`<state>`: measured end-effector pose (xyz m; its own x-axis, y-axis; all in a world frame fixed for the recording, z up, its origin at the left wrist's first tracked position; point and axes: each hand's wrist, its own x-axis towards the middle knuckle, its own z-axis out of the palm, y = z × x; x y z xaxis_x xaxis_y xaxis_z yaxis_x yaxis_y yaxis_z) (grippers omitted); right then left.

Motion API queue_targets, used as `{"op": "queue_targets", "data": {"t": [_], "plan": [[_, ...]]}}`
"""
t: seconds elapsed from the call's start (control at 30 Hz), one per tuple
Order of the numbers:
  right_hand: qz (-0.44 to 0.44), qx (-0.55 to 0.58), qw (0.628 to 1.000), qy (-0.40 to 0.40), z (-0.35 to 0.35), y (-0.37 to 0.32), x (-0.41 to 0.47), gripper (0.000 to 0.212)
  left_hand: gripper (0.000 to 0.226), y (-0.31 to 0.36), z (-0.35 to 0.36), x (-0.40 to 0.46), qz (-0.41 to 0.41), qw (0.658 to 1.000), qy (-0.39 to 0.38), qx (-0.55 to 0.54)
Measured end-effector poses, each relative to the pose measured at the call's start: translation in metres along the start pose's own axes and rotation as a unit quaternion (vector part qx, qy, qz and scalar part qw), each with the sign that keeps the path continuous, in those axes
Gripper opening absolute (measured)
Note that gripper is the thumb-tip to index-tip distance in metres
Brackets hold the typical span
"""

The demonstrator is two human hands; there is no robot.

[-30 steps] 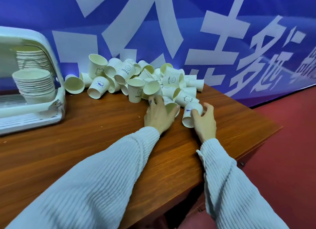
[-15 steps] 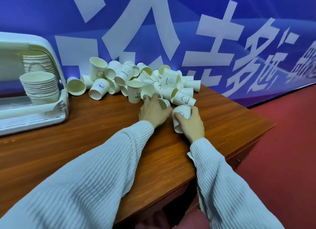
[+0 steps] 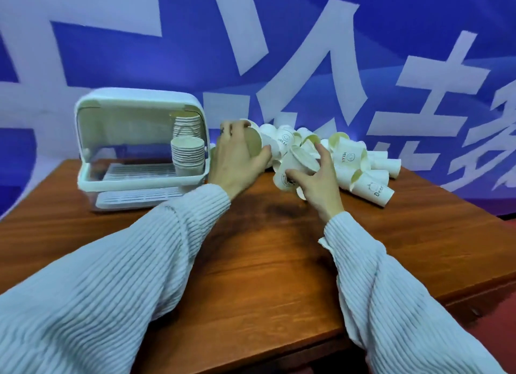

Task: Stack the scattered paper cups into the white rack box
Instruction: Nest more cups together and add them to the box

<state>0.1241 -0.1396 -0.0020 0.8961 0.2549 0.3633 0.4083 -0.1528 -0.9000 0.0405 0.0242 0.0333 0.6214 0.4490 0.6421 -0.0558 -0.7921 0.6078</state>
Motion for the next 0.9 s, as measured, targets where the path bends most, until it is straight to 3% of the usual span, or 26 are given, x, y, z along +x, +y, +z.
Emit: {"op": "queue_targets", "data": {"t": [0.27,0.47,0.7,0.83,0.9], "plan": [[-0.119,-0.029,0.989,-0.082,0.119,-0.082,0.039,0.079,0.055,-0.071,-0.112,0.030,-0.059,0.985,0.163,-0.010],[-0.200,-0.138,0.959,-0.143,0.169,-0.087,0.054,0.079,0.054,-0.098,-0.127,0.029,-0.071,0.982,0.176,0.006],[-0.231,-0.322,0.885,-0.245,0.184,-0.070,0.059,0.071,0.050,-0.116,-0.125,0.030,-0.056,0.983,0.175,0.029],[-0.191,-0.324,0.882,-0.283,0.190,-0.055,0.056,0.093,0.050,-0.124,-0.122,0.039,-0.033,0.980,0.196,0.019],[-0.188,-0.289,0.896,-0.279,0.193,-0.046,0.054,0.088,0.050,-0.124,-0.117,0.045,0.000,0.983,0.183,0.021]]}}
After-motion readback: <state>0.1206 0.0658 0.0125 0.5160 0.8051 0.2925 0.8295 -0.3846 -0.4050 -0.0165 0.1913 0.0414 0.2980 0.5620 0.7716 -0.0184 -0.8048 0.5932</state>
